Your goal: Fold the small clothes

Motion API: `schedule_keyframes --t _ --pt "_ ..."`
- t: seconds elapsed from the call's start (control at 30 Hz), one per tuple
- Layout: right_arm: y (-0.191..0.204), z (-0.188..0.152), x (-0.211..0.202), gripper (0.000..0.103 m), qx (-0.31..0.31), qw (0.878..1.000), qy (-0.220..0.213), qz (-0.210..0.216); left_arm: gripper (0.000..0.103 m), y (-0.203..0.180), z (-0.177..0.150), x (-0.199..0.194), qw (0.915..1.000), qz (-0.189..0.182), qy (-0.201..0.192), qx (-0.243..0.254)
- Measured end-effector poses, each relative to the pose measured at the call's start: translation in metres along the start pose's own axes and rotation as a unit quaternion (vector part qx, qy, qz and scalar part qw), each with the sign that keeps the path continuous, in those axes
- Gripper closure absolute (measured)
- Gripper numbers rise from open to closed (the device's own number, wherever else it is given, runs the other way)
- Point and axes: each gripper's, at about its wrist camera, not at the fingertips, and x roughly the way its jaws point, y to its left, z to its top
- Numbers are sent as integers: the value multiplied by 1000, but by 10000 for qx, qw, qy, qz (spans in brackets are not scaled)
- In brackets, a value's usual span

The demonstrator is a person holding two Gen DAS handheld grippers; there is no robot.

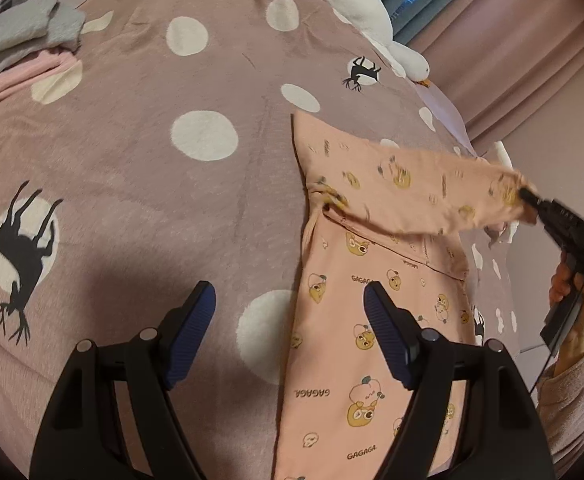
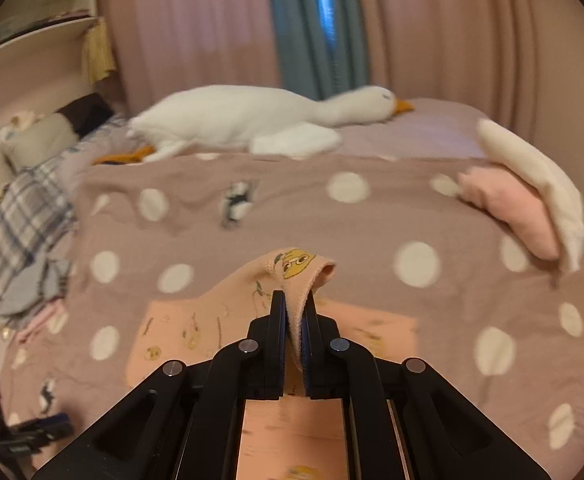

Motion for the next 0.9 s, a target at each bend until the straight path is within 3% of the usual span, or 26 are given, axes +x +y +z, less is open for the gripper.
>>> schedule_keyframes --t 0.3,0.43,0.6,0.67,0.8,0.9 --pt "-54 -45 66 95 628 9927 1020 -166 26 -35 23 36 9988 121 212 428" --pt "-66 -52 64 88 643 9913 1043 -477 26 -57 38 48 9972 97 182 717" --pt "-73 -52 47 88 643 9949 762 -118 28 -84 58 71 9956 -79 143 922" --pt "-70 -54 46 88 597 9952 770 92 31 -93 63 84 9948 -160 185 985" --pt "-64 -66 59 88 419 9942 966 212 55 -103 63 119 9923 -131 474 1137" --pt "-63 -81 76 88 277 9919 1241 25 56 -96 58 142 9905 200 663 1189"
